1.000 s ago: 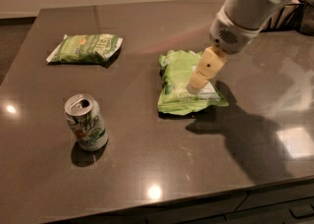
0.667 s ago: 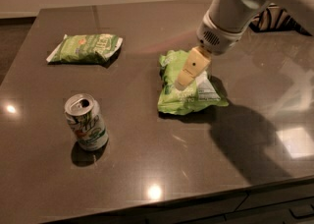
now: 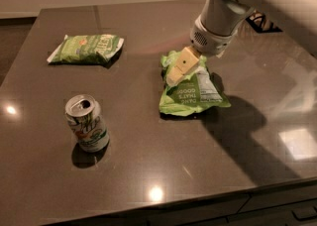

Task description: Pick green rice chip bag

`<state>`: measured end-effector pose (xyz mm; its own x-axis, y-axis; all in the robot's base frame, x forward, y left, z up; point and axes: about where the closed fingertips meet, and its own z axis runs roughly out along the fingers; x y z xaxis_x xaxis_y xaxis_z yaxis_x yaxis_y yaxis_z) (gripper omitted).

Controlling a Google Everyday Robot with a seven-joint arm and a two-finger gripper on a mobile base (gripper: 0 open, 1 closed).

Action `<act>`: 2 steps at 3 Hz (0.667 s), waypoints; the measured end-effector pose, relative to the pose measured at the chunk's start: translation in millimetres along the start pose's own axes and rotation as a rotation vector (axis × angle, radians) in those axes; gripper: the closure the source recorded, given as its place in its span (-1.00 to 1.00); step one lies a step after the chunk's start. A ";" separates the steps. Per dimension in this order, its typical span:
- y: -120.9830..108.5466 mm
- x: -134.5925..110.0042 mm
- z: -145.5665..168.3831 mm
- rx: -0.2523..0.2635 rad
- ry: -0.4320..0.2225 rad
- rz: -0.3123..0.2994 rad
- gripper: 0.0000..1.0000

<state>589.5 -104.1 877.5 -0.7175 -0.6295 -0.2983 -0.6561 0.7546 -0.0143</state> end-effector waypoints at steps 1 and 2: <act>2.3 -1.8 15.6 -0.015 0.014 0.077 -1.00; 8.5 -4.7 27.4 -0.033 0.028 0.106 -1.00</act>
Offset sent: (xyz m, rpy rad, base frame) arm 0.0055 0.0228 -0.0360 0.0430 0.0930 -0.1218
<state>593.7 -89.6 852.7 -0.7890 -0.5521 -0.2698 -0.5835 0.8107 0.0474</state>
